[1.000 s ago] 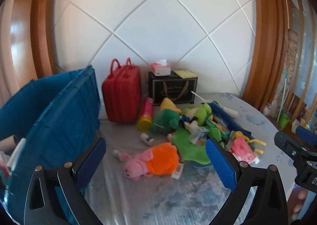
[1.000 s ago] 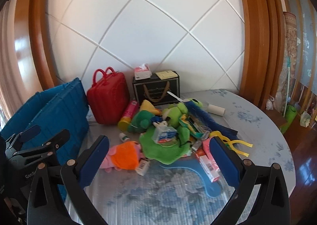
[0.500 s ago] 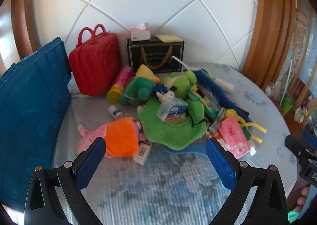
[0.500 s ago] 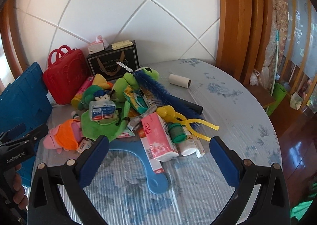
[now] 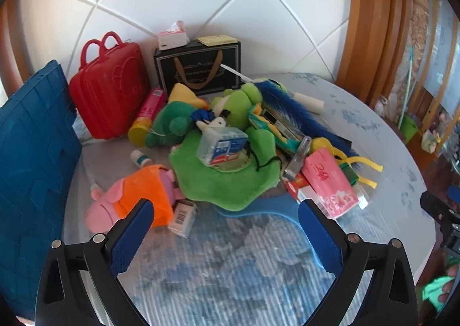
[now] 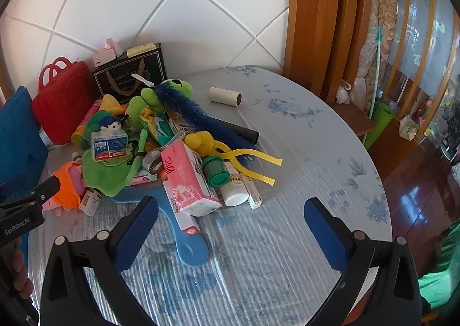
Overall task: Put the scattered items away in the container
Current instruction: 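Withdraw both tools from the crate back toward the table pile, then grasp the pink tissue pack with the left tool while the right grasps the green jar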
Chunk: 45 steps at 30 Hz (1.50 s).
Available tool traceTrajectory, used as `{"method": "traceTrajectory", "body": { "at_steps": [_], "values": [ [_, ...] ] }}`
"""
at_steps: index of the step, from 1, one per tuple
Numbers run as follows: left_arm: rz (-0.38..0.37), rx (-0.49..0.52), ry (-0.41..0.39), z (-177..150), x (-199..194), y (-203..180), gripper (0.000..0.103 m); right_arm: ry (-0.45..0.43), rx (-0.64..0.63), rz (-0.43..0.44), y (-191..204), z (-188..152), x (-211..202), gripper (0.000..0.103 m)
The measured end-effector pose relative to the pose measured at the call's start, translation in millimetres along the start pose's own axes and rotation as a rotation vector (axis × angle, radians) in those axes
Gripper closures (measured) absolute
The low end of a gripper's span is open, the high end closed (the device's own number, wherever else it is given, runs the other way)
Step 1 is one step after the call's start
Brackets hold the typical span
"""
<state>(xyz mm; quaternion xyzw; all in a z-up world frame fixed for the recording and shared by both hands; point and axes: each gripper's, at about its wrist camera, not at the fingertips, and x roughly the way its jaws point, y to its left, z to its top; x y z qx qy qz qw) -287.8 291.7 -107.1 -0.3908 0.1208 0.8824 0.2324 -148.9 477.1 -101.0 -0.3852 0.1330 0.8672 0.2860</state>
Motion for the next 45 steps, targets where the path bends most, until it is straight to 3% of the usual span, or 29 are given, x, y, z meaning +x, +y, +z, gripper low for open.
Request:
{"method": "traceTrajectory", "body": {
  "at_steps": [6,14,18,24,25,27,29,35,39,45],
  "values": [
    [0.008,-0.012,0.036,2.1,27.7,-52.3,0.001,0.035,-0.036,0.044,-22.8,14.1,32.0,0.000],
    [0.071,-0.107,0.115,1.2,77.4,-131.5,0.002,0.129,-0.170,0.138,-74.6,35.7,100.7,0.000],
    [0.096,-0.136,0.166,-5.7,101.1,-153.2,0.003,0.188,-0.256,0.197,-79.0,35.0,130.2,0.000],
    [0.098,-0.150,0.220,-9.4,136.7,-175.9,0.006,0.238,-0.263,0.215,-95.4,39.1,157.4,0.000],
    [0.095,-0.154,0.236,-10.8,144.4,-178.0,0.011,0.247,-0.262,0.217,-98.1,38.9,162.1,0.000],
    [0.073,-0.159,0.276,-14.9,157.3,-179.4,0.047,0.267,-0.266,0.218,-101.7,37.4,170.3,0.000],
    [0.071,-0.156,0.271,-16.5,155.3,-179.0,0.053,0.282,-0.267,0.230,-102.0,36.2,176.2,0.000],
    [0.117,-0.167,0.265,-23.0,135.1,-151.4,0.054,0.295,-0.289,0.319,-78.2,36.1,185.8,0.001],
    [0.218,-0.133,0.241,-32.4,114.9,-122.8,0.054,0.313,-0.316,0.374,-48.8,32.2,191.0,0.029],
    [0.208,-0.122,0.255,-43.1,116.5,-102.9,0.053,0.350,-0.370,0.431,-1.3,18.1,196.8,0.035]
  ]
}}
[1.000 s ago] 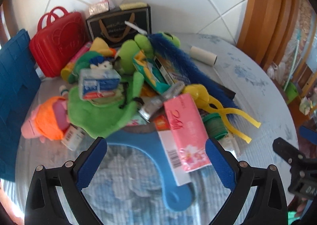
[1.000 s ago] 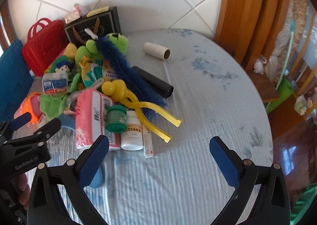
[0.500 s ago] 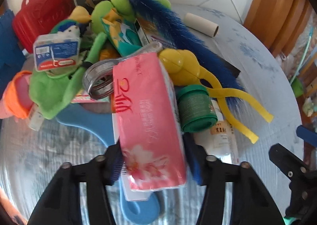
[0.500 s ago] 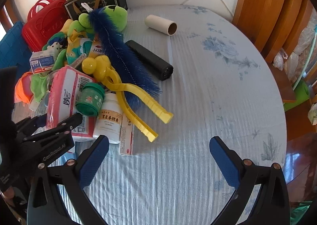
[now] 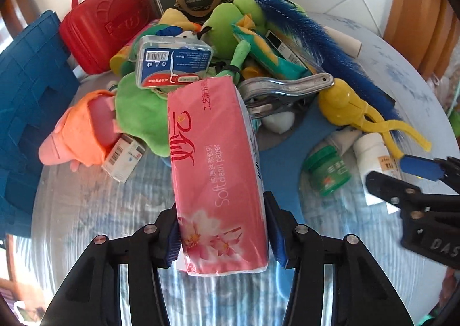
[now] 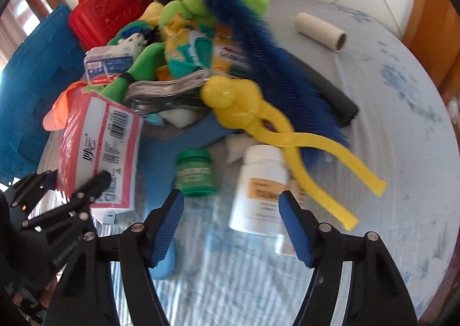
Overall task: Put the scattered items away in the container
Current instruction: 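Grasp the pink tissue pack with the left tool while the right grasps the green jar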
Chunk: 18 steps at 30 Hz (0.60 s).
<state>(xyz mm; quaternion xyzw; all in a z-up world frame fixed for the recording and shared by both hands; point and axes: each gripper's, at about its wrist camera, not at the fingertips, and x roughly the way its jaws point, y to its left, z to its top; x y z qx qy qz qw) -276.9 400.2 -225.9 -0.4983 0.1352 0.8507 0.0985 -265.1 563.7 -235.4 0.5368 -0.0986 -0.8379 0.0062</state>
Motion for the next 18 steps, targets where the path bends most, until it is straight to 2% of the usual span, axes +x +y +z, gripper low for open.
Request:
{"method": "traceTrajectory", "body": {
  "at_steps": [4,5,13,14,15,18],
  "values": [
    [-0.033,0.002,0.028,1.0,11.1,2.9,0.052,0.017,-0.030,-0.016,18.8,6.7,15.8,0.035],
    [-0.034,0.003,0.032,1.2,14.3,4.1,0.052,0.022,-0.032,-0.024,20.9,8.6,19.7,0.040],
    [-0.047,0.000,0.043,4.8,31.1,7.9,0.054,0.078,-0.045,-0.054,26.0,16.8,50.7,0.044],
    [-0.051,-0.003,0.045,5.5,32.7,8.6,0.054,0.093,-0.045,-0.054,25.7,16.9,55.7,0.047],
    [-0.052,-0.005,0.046,6.1,33.8,8.9,0.054,0.110,-0.043,-0.059,24.8,16.4,60.7,0.055],
    [-0.054,-0.006,0.046,7.3,34.2,7.9,0.054,0.110,-0.048,-0.084,24.2,14.8,63.7,0.061]
  ]
}}
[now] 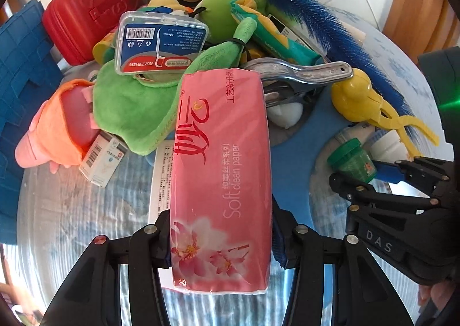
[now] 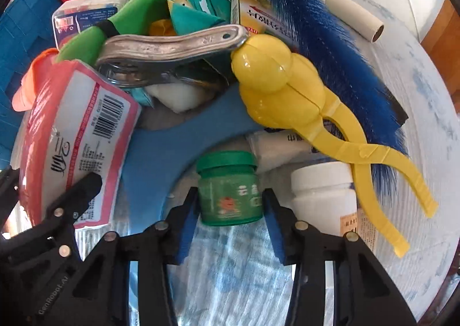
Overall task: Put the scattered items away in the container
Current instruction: 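Grasp the pink tissue pack with the left tool while the right grasps the green jar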
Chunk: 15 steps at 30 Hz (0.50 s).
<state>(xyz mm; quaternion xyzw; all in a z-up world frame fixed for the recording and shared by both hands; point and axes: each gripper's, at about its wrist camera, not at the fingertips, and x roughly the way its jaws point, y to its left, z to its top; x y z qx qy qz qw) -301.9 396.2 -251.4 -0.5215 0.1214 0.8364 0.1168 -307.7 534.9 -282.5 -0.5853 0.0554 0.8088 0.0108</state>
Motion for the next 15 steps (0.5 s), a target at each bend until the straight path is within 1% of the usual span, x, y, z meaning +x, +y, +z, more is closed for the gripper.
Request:
{"method": "traceTrajectory", "body": {
  "at_steps": [5,9,15],
  "values": [
    [-0.002,-0.003,0.001,-0.1,-1.5,0.2,0.054,-0.021,0.020,0.018,-0.8,1.0,-2.3,0.061],
    [-0.001,0.002,-0.004,-4.1,-5.9,-0.7,0.056,-0.019,0.011,0.009,5.3,-3.5,-4.7,0.063],
    [-0.018,0.005,-0.022,-12.3,-20.4,-0.6,0.056,-0.065,0.023,0.007,10.9,-21.8,-35.5,0.063]
  ]
}}
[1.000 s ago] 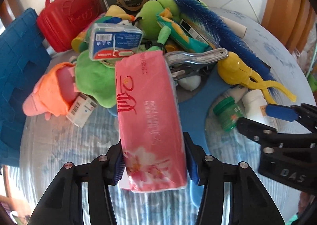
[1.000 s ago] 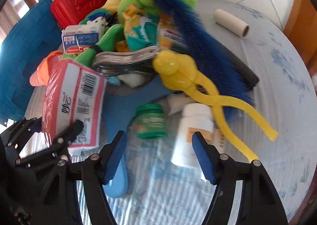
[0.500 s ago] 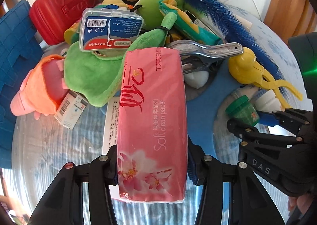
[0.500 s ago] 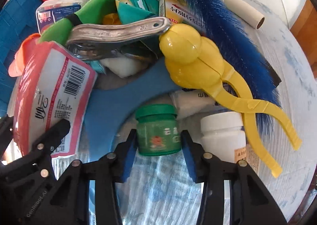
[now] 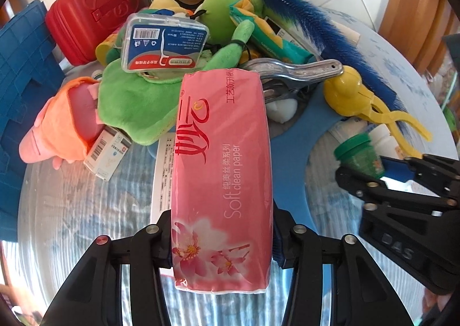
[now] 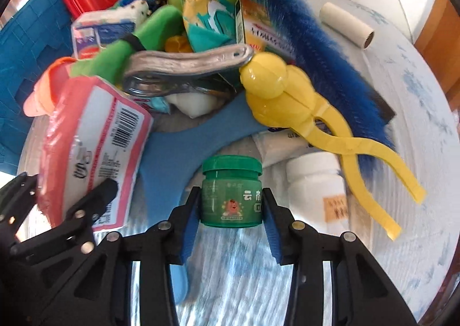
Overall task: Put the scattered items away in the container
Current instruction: 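Grasp the pink tissue pack with the left tool while the right grasps the green jar, then lift the pink tissue pack and green jar and carry them over the crate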
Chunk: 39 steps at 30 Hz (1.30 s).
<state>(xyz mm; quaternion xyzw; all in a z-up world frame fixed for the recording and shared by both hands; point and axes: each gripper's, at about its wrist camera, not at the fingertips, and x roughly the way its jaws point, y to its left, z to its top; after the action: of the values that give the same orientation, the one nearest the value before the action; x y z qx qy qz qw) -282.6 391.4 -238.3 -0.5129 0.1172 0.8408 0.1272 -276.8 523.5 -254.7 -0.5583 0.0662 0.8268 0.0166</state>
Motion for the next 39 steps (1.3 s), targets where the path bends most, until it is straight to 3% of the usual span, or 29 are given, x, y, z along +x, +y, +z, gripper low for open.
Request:
{"method": "traceTrajectory", "body": {
  "at_steps": [9,20,29,39],
  "values": [
    [-0.031,0.025,-0.144,-2.8,-62.3,6.7,0.057,-0.127,0.006,-0.005,21.3,-16.5,-76.0,0.063],
    [-0.013,-0.010,-0.314,-16.6,-144.2,63.2,0.056,-0.330,-0.027,-0.016,80.3,-18.3,-159.3,0.063],
    [0.115,-0.124,-0.366,-30.4,-192.1,98.6,0.056,-0.446,-0.172,0.077,122.4,-10.8,-204.1,0.063],
    [0.230,-0.206,-0.389,-47.5,-226.1,129.4,0.056,-0.494,-0.276,0.191,159.5,-9.7,-221.8,0.063]
  ]
}}
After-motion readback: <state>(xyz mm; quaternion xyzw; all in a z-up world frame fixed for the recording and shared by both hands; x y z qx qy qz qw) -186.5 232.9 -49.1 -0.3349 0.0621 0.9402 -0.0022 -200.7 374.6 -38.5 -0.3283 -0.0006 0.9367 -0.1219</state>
